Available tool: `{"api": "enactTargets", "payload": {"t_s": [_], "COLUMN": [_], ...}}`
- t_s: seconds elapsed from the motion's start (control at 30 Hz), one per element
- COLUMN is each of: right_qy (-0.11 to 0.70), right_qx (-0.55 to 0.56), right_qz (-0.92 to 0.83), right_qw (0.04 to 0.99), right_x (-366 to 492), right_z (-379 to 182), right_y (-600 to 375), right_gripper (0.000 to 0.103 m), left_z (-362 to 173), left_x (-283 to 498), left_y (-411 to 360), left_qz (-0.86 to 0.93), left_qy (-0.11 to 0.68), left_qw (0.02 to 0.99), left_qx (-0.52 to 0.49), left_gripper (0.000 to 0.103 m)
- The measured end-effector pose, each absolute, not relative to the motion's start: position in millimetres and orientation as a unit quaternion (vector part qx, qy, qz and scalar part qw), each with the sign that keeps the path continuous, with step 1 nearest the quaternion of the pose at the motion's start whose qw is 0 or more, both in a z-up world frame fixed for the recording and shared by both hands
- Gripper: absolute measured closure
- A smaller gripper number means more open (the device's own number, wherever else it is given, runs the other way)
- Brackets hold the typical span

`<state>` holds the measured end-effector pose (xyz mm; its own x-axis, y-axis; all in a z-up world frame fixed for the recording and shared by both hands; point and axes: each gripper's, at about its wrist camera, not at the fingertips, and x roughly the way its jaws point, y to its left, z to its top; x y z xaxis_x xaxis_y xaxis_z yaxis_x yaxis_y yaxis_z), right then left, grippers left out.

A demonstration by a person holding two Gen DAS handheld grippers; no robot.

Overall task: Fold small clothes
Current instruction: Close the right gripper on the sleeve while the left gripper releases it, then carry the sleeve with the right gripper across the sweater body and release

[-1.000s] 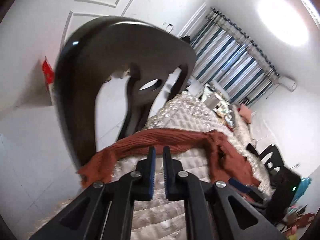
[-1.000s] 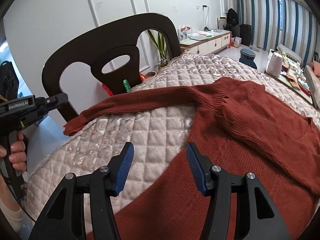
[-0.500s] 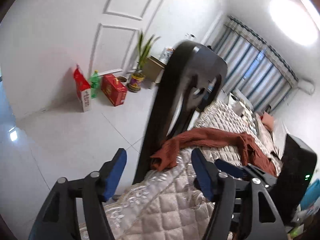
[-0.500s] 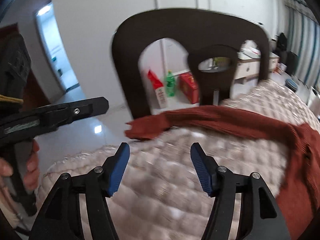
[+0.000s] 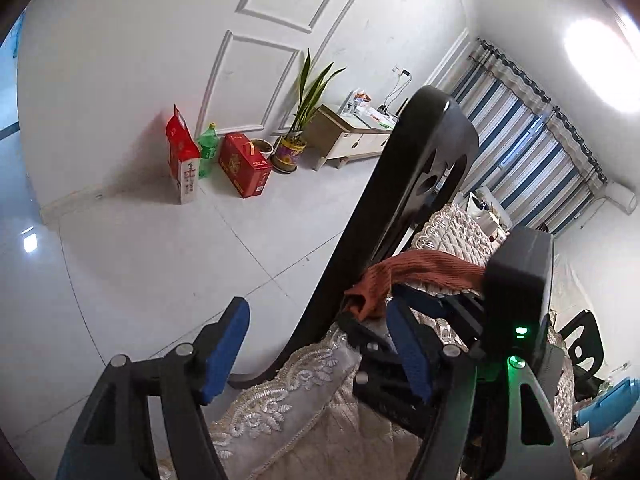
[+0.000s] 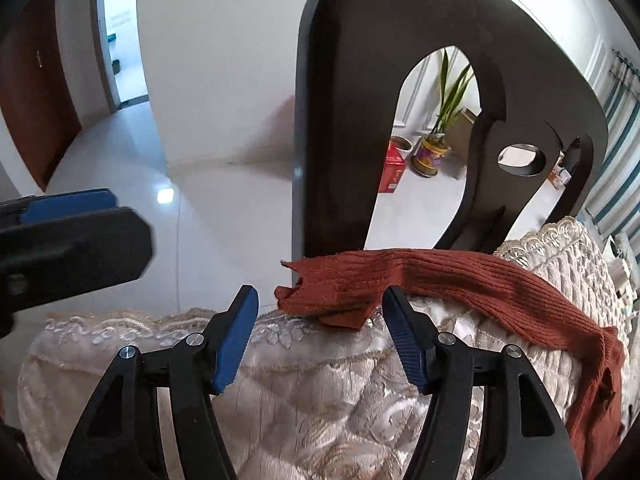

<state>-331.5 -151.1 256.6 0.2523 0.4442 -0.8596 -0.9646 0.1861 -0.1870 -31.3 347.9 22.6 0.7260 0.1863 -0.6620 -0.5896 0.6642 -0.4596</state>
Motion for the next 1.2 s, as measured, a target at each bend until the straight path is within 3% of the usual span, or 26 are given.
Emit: {"api": "enactTargets", "payload": {"t_s": [0.03, 0.1, 0.17, 0.43, 0.67, 1.2], "right_qy": [0.340, 0.344, 0.343, 0.356, 0.319, 0.270], "right_qx": [-0.388, -0.381, -0.376, -0.248, -0.177, -0.039], "right_qz": [0.504, 0.505, 0.503, 0.509, 0.479, 0.361], "right_qw": [0.693, 0.694, 0.698, 0.743, 0.798, 0.892], "right_x": [-330.8, -328.5, -328.1, -280.8, -237.0, -147.7], "right_z": [255.8, 256.1, 257.2, 315.6, 386.5, 467.0], "right_y": [-151.0, -151.6, -149.7, -198.4, -253.1, -368.9], "right_gripper": [0.057, 0.084, 0.094, 0.096, 0.097, 0.097], "left_z": [22.7, 23.2, 23.8, 26.5, 28.4, 45.3], "left_x": [-32.1, -30.3, -29.5, -20.0, 17.2, 120.9], "left_y": [347.3, 345.8, 344.8, 338.6, 317.1, 267.5], "left_qz": [0.222, 0.219, 0.219, 0.213, 0.170, 0.091], "left_qy": [0.295, 0.297, 0.297, 0.291, 0.303, 0.324], "left_qw": [0.863, 0.862, 0.862, 0.867, 0.877, 0.894], "left_qx": [-0.344, -0.347, -0.346, -0.343, -0.333, -0.296], "left_gripper": [0.030, 0.030, 0.030, 0.027, 0.027, 0.024]}}
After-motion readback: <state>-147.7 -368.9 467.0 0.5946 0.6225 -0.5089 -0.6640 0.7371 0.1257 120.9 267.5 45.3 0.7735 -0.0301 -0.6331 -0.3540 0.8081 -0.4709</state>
